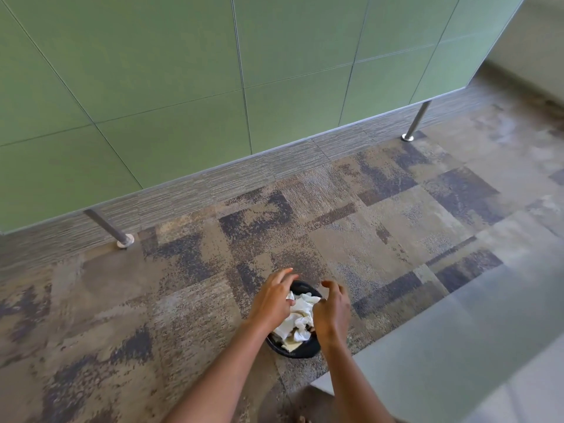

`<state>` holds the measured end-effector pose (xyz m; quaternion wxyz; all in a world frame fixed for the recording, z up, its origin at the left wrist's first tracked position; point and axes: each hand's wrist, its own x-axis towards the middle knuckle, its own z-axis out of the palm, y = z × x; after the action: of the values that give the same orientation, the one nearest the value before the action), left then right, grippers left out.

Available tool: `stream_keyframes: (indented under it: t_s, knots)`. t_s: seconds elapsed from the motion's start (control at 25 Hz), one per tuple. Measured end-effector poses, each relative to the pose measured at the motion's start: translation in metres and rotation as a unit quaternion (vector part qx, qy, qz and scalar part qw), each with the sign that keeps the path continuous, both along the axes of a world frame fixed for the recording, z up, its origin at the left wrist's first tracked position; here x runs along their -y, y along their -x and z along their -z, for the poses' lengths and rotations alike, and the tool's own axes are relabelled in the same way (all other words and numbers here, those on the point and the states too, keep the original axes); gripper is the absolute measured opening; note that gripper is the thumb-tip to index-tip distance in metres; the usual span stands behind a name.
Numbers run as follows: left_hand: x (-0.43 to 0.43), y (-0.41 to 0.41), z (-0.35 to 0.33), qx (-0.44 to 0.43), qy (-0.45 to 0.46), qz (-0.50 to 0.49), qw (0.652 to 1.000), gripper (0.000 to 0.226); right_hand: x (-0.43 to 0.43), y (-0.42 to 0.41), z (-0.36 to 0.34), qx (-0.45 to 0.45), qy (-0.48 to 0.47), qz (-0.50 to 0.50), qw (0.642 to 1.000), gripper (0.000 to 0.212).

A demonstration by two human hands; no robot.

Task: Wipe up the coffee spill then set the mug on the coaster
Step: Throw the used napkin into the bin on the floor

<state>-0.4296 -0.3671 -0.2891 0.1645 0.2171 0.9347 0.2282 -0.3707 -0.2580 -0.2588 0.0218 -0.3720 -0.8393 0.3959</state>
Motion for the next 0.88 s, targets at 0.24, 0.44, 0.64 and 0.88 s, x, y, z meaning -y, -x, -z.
stream_keyframes:
  t_s: [0.24, 0.44, 0.64, 0.88]
  knots:
    - [0.000, -0.012, -0.019, -0.020, -0.019, 0.005, 1.000, 0.062, 0.004, -0.010, -0.027, -0.016, -0.014, -0.007, 1.000, 0.045]
    - [-0.010, -0.025, -0.048, -0.040, -0.035, 0.034, 0.998, 0.063, 0.007, -0.024, -0.057, -0.029, -0.058, -0.026, 0.998, 0.041]
    - [-0.022, -0.037, -0.091, -0.074, -0.073, 0.045, 0.994, 0.063, 0.005, -0.039, -0.092, -0.066, -0.079, -0.006, 0.995, 0.045]
    - [-0.034, -0.044, -0.153, -0.113, -0.098, 0.086, 0.985, 0.063, 0.001, -0.056, -0.143, -0.140, -0.099, 0.011, 0.985, 0.047]
